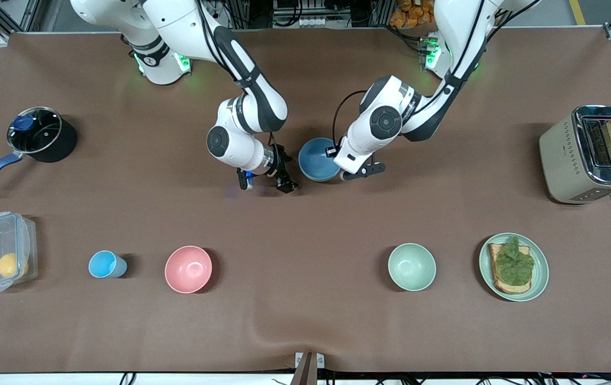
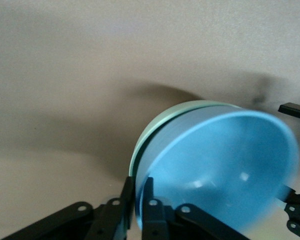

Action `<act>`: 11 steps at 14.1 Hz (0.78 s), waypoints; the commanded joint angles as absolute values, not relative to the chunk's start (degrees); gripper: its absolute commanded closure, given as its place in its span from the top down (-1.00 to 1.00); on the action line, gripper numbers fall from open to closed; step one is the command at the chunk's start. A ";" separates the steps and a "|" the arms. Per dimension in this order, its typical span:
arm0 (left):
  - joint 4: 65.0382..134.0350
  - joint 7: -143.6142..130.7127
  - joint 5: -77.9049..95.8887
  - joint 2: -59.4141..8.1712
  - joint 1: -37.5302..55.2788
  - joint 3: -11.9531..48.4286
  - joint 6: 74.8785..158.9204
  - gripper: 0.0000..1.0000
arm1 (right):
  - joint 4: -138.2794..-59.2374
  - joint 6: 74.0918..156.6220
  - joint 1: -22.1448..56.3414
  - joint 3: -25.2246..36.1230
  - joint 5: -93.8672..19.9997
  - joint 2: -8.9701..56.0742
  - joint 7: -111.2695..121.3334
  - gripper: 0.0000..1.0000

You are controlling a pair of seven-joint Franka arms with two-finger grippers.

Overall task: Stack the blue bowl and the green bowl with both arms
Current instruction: 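Lower the blue bowl into the green bowl with the left gripper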

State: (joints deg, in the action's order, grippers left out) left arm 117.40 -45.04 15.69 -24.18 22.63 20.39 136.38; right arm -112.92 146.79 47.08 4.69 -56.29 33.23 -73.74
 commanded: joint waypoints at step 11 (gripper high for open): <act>106.02 -44.21 16.61 -20.57 17.24 19.69 118.77 1.00 | -112.94 138.19 44.74 6.32 -56.00 28.13 -73.39 1.00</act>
